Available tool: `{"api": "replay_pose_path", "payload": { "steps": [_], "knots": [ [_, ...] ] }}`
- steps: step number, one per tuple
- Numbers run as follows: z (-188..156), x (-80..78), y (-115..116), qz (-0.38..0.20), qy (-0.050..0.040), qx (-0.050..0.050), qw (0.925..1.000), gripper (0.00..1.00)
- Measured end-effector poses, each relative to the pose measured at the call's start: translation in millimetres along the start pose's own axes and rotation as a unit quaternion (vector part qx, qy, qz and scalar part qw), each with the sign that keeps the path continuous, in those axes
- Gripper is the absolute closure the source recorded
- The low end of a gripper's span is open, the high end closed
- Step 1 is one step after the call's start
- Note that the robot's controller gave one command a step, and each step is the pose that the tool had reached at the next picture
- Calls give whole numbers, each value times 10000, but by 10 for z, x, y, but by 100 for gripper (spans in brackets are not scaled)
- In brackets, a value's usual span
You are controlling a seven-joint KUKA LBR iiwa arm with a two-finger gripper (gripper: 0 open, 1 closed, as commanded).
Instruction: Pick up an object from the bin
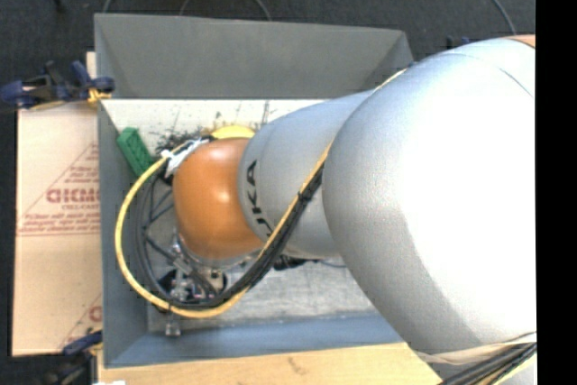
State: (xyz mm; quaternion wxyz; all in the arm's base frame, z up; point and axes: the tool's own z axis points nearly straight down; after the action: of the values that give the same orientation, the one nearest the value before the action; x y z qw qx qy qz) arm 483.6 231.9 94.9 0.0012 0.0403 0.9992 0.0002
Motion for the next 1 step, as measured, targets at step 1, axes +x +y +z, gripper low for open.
{"api": "replay_pose_path", "payload": {
  "steps": [1],
  "knots": [
    [193,-86,75,340,4,-36,9994,100]
  ]
}}
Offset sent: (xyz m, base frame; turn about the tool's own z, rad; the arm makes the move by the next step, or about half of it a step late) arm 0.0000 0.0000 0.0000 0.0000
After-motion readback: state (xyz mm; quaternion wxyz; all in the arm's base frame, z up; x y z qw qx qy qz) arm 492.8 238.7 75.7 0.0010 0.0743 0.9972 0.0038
